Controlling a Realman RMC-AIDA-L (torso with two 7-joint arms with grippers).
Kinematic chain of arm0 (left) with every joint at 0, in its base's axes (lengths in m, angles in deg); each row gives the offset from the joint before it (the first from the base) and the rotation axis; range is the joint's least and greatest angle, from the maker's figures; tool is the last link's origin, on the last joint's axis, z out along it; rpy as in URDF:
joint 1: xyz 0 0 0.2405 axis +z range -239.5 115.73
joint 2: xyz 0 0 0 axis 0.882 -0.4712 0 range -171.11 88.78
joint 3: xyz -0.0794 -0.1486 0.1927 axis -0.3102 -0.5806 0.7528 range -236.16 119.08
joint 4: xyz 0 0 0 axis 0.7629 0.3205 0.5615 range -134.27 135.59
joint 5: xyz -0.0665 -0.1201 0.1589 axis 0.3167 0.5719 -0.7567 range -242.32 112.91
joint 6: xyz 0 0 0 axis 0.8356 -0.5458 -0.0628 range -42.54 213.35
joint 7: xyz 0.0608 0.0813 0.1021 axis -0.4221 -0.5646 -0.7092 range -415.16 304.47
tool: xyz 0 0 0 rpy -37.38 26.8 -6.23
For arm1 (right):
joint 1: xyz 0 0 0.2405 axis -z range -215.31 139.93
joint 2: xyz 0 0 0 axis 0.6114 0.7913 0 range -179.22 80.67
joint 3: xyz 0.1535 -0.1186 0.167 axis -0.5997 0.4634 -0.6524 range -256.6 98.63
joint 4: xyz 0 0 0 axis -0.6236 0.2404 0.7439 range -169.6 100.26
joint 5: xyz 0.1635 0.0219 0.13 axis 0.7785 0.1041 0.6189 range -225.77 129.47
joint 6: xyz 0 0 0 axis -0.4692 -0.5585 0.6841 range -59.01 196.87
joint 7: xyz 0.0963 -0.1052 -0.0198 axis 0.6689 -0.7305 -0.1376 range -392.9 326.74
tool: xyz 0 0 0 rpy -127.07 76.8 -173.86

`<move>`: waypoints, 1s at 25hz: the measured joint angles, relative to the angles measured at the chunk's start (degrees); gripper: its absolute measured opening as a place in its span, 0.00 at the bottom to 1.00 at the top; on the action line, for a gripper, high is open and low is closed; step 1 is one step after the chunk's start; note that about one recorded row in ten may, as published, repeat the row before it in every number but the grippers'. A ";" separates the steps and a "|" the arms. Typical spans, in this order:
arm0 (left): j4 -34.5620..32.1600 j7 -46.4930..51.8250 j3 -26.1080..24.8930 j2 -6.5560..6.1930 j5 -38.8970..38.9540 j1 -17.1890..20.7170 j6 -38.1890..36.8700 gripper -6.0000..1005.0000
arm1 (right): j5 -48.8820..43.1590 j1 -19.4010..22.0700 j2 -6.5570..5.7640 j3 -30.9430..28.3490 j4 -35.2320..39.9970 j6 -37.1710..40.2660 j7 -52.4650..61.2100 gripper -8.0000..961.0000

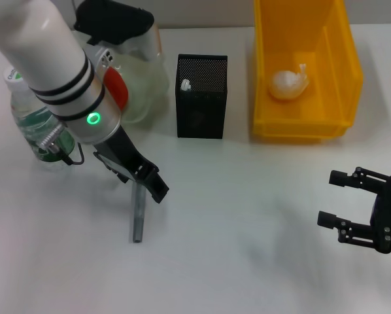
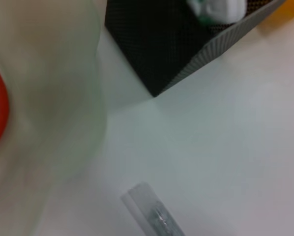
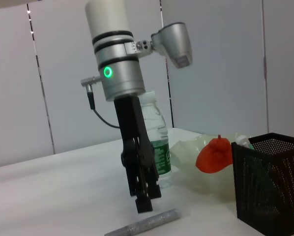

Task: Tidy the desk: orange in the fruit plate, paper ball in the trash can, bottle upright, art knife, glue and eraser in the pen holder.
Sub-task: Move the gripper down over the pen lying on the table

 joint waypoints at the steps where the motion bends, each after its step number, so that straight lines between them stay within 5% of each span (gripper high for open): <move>1: 0.88 0.01 0.26 0.00 0.05 -0.17 0.73 0.80 | 0.00 0.00 0.00 -0.05 0.00 0.01 0.00 0.79; 25: 7.14 -0.42 4.63 -0.03 0.23 -0.54 7.40 0.79 | -0.45 -0.47 0.00 -0.66 0.00 0.47 0.00 0.79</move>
